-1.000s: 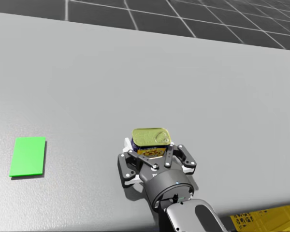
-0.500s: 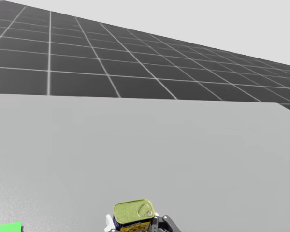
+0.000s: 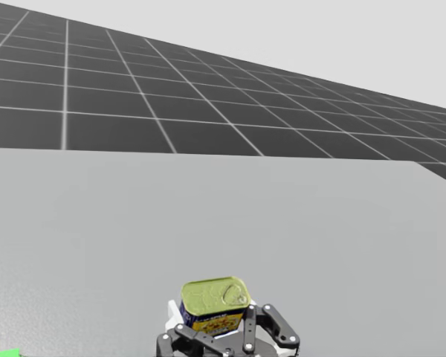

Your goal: Look at the card. If it is red, pick the object on the left. If it is green, pick the object on the right.

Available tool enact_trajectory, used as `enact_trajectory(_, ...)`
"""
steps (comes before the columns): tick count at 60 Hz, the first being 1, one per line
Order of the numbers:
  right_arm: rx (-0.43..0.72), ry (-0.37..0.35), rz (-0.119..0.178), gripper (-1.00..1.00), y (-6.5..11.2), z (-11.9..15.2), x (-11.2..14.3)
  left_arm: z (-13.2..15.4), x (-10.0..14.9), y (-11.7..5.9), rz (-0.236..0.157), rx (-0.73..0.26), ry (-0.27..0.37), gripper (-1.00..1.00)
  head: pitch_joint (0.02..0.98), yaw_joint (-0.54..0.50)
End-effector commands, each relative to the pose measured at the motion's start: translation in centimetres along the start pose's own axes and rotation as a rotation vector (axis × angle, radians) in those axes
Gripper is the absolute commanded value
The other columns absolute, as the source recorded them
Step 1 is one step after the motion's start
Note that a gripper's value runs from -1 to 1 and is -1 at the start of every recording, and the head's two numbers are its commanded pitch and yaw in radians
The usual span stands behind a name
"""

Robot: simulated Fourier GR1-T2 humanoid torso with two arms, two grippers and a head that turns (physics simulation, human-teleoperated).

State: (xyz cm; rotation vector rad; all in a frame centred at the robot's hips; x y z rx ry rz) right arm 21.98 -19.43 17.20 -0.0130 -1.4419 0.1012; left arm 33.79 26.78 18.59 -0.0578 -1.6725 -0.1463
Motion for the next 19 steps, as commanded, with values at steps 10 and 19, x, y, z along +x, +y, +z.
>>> enact_trajectory(10, -0.136, -0.249, 0.029, 1.0, -2.6, -0.4, 9.8, 0.0, 0.1, 0.2, 0.006, 0.004, -0.004, -1.0, 0.52, -0.43)
enact_trajectory(19, -0.191, -0.4, 0.063, 1.0, -3.1, -0.1, 13.7, 0.0, 0.1, 0.3, 0.008, 0.008, -0.003, -1.0, 0.518, -0.43)
